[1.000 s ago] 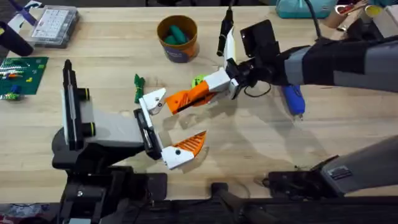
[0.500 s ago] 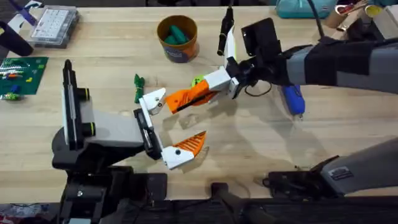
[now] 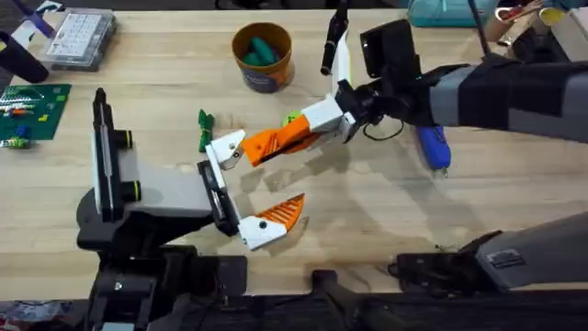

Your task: Pick up the gripper from the table and insert it into the empty holder that is missing its gripper. Then pick up a screw, insert it into the mounting hole, and use the screwdriver to tighten it. Finally, clean up the table by picking up the vegetable and placing it into the bucket.

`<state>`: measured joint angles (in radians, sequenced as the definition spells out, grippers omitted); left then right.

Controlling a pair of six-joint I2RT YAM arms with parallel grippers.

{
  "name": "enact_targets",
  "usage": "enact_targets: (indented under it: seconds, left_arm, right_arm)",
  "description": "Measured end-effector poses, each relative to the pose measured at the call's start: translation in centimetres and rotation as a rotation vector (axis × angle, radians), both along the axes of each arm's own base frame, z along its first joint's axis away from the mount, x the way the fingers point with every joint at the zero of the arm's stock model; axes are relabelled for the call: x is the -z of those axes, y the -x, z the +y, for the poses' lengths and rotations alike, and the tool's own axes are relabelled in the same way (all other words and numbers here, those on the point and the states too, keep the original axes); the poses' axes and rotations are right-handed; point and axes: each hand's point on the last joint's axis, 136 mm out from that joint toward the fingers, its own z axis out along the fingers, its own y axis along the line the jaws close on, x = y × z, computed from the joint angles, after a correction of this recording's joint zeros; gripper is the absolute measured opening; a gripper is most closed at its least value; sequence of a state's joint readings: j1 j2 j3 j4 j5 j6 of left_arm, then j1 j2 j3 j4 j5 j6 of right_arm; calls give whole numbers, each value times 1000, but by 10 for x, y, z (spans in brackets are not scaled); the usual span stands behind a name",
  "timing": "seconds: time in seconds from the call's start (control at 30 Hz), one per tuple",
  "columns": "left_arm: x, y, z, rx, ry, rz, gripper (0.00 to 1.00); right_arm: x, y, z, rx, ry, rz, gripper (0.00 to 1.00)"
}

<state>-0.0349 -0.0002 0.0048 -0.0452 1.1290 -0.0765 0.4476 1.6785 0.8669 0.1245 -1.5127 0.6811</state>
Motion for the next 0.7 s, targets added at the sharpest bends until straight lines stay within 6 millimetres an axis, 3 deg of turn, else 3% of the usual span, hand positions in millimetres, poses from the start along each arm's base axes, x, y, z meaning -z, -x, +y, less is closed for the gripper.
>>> enact_targets:
  seconds: [0.7]
  left_arm:
    - [0,-1,0,-4,0,0,985]
  right_arm:
    - [9,5,7,11,68,48,15]
